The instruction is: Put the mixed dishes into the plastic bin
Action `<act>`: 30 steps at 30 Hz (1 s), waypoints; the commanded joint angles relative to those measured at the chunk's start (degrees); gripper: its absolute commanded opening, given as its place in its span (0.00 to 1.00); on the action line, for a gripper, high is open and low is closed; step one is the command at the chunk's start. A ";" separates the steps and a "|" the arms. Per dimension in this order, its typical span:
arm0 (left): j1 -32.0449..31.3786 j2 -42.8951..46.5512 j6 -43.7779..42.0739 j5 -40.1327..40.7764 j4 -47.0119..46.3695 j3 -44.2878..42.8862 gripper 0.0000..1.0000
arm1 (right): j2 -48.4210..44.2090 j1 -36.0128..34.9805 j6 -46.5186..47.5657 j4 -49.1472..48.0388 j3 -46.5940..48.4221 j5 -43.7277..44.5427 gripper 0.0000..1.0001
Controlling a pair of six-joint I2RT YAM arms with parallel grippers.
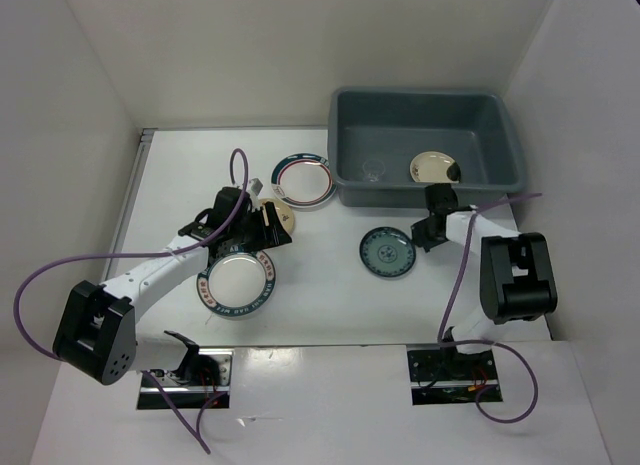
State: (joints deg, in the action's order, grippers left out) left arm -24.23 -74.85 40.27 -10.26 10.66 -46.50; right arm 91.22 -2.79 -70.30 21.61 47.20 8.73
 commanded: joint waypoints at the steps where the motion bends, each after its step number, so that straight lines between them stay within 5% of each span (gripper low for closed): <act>1: -0.03 1.46 -1.34 0.15 -1.87 -0.17 0.71 | -3.59 -6.25 -3.52 0.10 -0.62 -3.54 0.00; 8: -0.03 1.99 -1.34 0.15 -2.39 0.36 0.71 | -7.45 -11.80 -6.87 -0.35 -0.62 -9.87 0.00; 11: -0.03 1.99 -1.34 0.15 -2.39 0.36 0.71 | -11.58 -11.80 -3.63 0.45 0.96 -2.51 0.00; 13: -0.03 1.99 -1.34 -0.37 -2.39 0.36 0.71 | -14.05 -11.80 0.32 2.20 3.16 0.75 0.16; 14: -0.03 1.99 -1.34 -0.37 -2.39 0.88 0.71 | -14.05 -11.80 1.39 2.21 3.16 0.76 0.35; 18: -0.03 2.51 -0.81 -0.37 -2.39 0.89 0.71 | -14.67 -11.80 4.03 0.89 0.62 -2.31 0.55; 30: -0.03 2.52 -0.81 -0.37 -2.39 0.89 0.71 | -14.13 -11.80 7.37 5.46 -5.27 -7.49 0.58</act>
State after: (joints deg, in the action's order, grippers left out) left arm -24.23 -73.93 40.34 -10.31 10.22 -45.74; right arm 78.17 -14.48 -64.23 24.21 43.59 2.74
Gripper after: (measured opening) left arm 0.709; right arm 0.574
